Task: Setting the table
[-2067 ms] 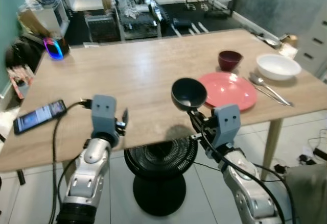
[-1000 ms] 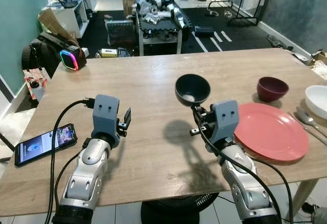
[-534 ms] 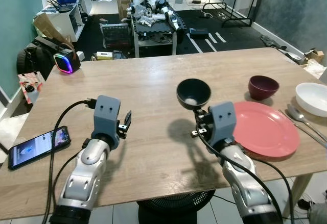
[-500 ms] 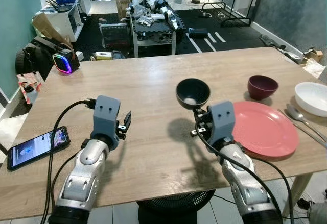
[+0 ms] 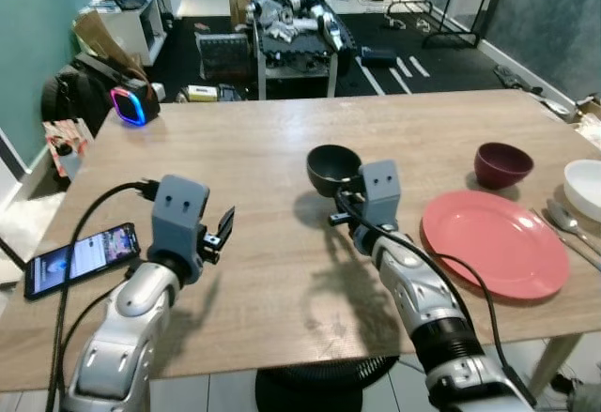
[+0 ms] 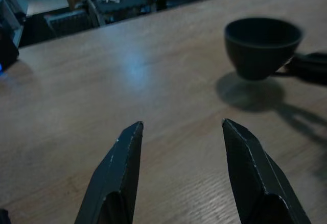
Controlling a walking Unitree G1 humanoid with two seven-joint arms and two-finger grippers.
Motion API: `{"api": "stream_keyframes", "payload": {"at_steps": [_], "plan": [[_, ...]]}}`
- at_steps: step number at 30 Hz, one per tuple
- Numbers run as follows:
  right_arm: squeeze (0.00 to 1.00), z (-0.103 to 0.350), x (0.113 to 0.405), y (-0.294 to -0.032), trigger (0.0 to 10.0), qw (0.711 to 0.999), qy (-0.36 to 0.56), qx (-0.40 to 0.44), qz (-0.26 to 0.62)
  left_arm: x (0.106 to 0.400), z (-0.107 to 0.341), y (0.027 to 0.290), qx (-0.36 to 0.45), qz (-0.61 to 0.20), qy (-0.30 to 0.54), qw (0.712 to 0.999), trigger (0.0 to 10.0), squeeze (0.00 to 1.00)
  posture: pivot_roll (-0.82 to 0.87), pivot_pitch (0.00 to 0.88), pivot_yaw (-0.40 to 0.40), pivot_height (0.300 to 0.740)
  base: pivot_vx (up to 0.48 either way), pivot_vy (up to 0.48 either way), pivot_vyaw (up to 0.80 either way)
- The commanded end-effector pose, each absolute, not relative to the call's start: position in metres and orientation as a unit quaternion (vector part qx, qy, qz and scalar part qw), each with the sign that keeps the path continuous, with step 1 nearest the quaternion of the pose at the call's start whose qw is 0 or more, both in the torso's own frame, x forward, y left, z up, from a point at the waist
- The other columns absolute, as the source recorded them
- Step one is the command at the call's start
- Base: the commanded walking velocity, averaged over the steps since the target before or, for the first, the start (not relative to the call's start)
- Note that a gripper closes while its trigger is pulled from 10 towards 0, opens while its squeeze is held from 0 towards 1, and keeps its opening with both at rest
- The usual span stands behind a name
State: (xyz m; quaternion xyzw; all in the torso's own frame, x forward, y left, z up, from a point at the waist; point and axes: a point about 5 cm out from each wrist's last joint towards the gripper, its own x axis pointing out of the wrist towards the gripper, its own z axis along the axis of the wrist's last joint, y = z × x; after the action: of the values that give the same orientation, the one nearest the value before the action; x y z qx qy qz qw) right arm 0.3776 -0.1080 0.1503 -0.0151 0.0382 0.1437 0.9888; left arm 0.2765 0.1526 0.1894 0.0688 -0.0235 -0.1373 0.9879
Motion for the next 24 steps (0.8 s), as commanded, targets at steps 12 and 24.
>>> {"api": "stream_keyframes", "payload": {"at_steps": [12, 24], "plan": [[0.41, 0.156, 0.387, -0.117, 10.0, 0.993, 0.021, -0.015, 0.117, 0.261, 0.194, 0.150, 0.067, -0.155, -0.013, 0.986, 10.0, 0.01, 0.18, 0.099, 0.051, 0.740, 0.000, 0.000, 0.00], [1.00, 0.155, 0.387, -0.133, 10.0, 0.994, 0.014, -0.022, 0.104, 0.264, 0.193, 0.146, 0.063, -0.161, -0.004, 0.985, 10.0, 0.01, 0.15, 0.082, 0.057, 0.740, 0.000, 0.000, 0.00]]}}
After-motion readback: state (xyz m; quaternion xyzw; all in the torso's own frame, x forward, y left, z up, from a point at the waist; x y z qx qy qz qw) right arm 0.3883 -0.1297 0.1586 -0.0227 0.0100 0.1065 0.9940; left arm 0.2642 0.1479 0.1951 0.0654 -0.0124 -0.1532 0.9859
